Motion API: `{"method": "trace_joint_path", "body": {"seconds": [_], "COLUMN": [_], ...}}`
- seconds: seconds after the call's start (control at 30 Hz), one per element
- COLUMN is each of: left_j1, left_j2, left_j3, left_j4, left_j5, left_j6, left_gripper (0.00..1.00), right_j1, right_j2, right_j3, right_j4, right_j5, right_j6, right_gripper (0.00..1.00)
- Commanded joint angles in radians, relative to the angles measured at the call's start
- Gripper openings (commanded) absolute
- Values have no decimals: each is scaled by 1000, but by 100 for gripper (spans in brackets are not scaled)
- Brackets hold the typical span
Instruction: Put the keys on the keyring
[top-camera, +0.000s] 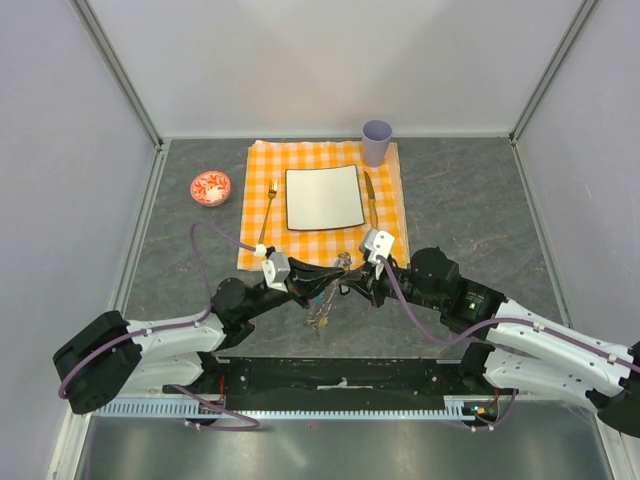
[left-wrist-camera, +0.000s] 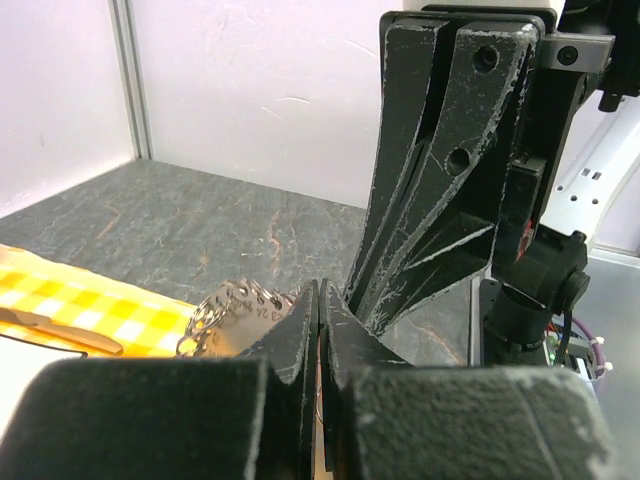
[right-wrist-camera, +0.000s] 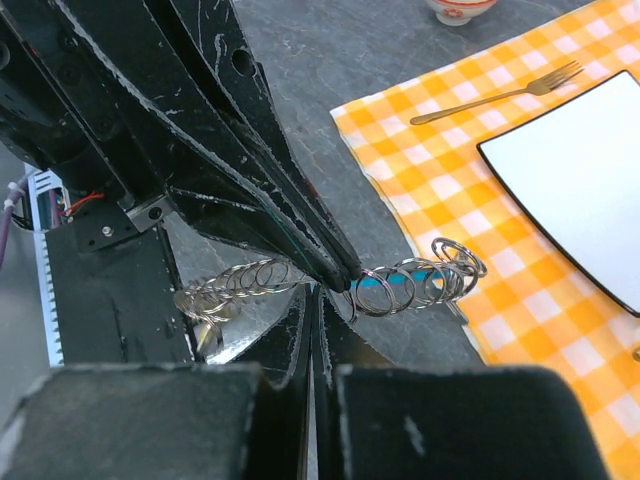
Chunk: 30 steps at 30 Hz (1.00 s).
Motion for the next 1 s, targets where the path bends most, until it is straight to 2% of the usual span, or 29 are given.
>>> {"method": "trace_joint_path", "body": {"seconds": [0.0,0.1,0.13,0.2,0.37,0.57,0.63,0.7,0.73,0.77,0.83,0.87,0.9,0.97], "left_j1": [-10,-12,-10,-10,-10,-10,-10,-10,-12,-10,-12,-10,-10,-10], "left_j2": [1,11,8,1,-27,-32,-67,-111,-174,-202,-251,-287,-300,-312], "left_j3": [21,23,15,9,-5,-18,-31,-34,-22,-12,11,18,26,52], "left_j4": [195,195,195,190,163,152,114,-67,-172,-372,-568,-648,-816,-950], "left_j5": [-21,-14,-15,-20,-29,-26,-26,-43,-53,-99,-158,-203,-221,-248], "left_j6": [-19,-19,-19,-8,11,10,8,5,2,-22,-50,-74,-84,-102], "left_gripper": [2,2,2,2,2,2,2,2,12,18,34,39,41,46], "right_j1": [11,11,11,11,0,-76,-124,-161,-166,-167,-167,-167,-167,-167], "right_j2": [21,-8,-17,-45,-94,-59,-25,27,43,56,96,110,142,178], "right_j3": [-13,23,36,79,124,112,104,104,101,90,73,69,66,58], "right_j4": [88,-12,-39,-120,-224,-250,-267,-296,-299,-300,-297,-296,-290,-287], "right_j5": [-81,-10,9,63,126,-3,-66,-119,-146,-157,-171,-168,-164,-151], "right_j6": [59,18,-5,-13,-71,-82,-76,-70,-59,-56,-52,-51,-50,-41], "right_gripper": [2,11,17,23,32,36,41,41,41,42,42,42,42,43]}}
